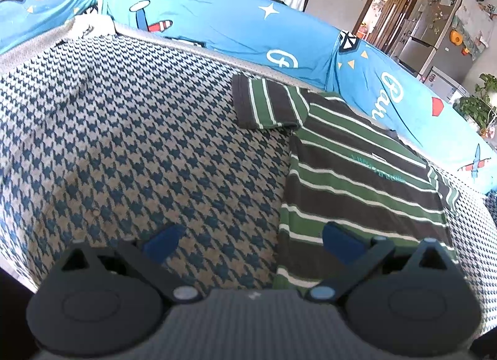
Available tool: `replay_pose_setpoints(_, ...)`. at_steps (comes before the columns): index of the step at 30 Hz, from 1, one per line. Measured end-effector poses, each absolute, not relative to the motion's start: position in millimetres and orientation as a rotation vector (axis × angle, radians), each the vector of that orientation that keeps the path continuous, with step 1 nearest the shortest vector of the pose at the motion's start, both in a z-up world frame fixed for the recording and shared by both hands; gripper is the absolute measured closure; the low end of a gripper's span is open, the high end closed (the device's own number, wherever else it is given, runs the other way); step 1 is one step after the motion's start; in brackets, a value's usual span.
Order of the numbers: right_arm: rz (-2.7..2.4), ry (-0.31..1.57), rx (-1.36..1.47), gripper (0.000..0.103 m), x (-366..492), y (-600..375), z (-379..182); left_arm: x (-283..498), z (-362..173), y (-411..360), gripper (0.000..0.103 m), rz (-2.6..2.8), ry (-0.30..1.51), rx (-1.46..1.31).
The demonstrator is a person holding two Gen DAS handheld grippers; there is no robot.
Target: Fold clothes
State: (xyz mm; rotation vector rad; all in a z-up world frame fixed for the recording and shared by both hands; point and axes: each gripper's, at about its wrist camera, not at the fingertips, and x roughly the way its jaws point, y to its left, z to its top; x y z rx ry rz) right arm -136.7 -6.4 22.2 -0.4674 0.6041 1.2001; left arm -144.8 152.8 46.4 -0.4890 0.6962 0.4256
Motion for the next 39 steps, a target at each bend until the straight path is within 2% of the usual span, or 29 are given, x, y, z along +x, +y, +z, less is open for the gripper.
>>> replay_pose_setpoints(5,1.222,0.655,-0.368,0.094,-128,-4,30,-146,49,152,0.0,0.455,0.675,-0.455)
replay_pose_setpoints(12,1.224,0.714,-0.398,0.093,-129,-8,13,-142,46,148,0.0,0.451,0.694,-0.439)
replay_pose_setpoints(15,1.238,0.751,-0.345,0.087,-122,-16,18,-140,44,146,0.0,0.452,0.703,-0.432)
replay_pose_setpoints(21,1.259,0.775,-0.287,0.086,-121,-39,26,-135,38,143,0.0,0.446,0.714,-0.42)
replay_pose_setpoints(24,1.188,0.762,-0.27,0.084,-114,-49,28,-131,36,138,0.0,0.432,0.718,-0.409)
replay_pose_setpoints(29,1.0,0.696,-0.221,0.068,-92,-84,37,-122,32,126,0.0,0.383,0.728,-0.382)
replay_pose_setpoints(39,0.651,0.646,-0.13,0.066,-28,-128,38,-98,22,91,0.0,0.285,0.732,-0.283)
